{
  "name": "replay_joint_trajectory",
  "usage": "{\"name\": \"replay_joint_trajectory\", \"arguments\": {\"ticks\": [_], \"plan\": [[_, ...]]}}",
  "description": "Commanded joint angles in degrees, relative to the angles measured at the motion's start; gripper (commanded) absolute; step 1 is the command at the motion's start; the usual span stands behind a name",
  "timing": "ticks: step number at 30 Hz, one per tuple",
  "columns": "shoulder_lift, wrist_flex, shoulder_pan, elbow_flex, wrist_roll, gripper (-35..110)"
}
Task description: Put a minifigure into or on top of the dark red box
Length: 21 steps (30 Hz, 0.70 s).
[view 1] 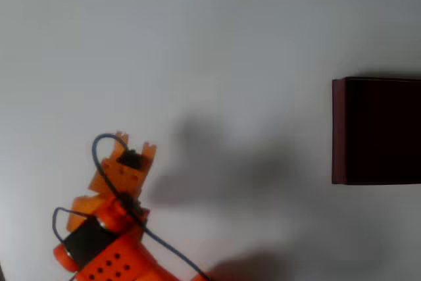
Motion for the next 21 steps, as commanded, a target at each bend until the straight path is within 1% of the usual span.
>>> {"name": "replay_joint_trajectory", "arguments": {"ticks": [1, 6, 9, 16, 20, 21], "plan": [[3.96, 6.94, 3.52, -3.87, -4.66, 0], [6.06, 10.46, 9.76, -4.57, -13.54, 1], [5.89, 12.92, 14.33, -7.03, -21.53, 1], [6.86, 13.45, 26.81, -11.87, -51.33, 1], [9.23, 11.07, 32.08, -12.04, -64.51, 1], [9.76, 11.07, 33.05, -12.22, -66.45, 1]]}}
